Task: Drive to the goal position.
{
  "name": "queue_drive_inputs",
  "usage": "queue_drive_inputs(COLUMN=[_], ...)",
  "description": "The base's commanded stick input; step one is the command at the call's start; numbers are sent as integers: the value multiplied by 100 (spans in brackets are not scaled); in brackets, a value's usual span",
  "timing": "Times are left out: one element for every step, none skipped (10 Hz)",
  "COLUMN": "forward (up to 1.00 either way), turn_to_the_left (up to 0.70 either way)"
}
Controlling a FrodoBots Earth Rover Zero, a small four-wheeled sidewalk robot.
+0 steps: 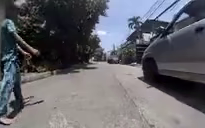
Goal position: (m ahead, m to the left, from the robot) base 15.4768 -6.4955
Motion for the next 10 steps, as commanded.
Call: queue_drive_inputs(forward=[100, 100, 100, 100, 100, 100, 100, 100, 100, 100], turn_to_the_left=[5, 5, 5, 2, -32, -35, -35, -13, -35, -35])
